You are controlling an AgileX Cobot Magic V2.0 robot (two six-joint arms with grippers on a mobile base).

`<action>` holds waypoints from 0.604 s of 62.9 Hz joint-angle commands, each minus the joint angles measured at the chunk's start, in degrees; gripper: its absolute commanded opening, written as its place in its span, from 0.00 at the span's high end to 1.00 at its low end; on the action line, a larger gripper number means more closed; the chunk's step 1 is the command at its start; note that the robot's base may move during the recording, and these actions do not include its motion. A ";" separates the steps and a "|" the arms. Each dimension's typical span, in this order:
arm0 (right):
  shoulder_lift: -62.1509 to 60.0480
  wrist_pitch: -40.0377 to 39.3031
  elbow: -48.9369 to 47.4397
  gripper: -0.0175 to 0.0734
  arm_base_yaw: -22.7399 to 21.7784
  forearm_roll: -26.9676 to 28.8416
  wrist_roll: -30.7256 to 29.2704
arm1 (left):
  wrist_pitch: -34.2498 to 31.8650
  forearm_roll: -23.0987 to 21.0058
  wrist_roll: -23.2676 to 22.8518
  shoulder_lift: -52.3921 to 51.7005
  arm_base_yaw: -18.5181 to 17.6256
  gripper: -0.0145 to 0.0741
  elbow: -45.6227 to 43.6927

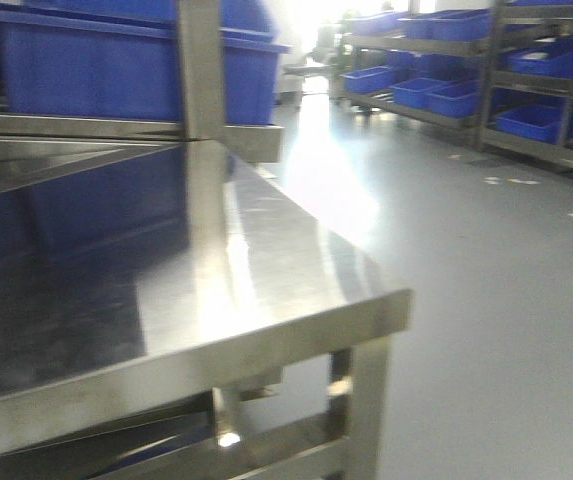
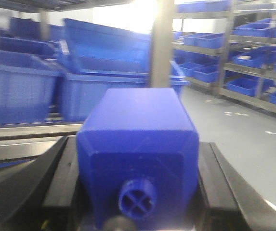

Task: Pick and sort blue part to right shelf
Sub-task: 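Drive the base away from the table holding both bottles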

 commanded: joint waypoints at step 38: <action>0.26 -5.16 -1.71 0.34 -0.30 -0.77 0.06 | -5.30 -0.70 -0.59 0.56 0.02 0.54 -1.66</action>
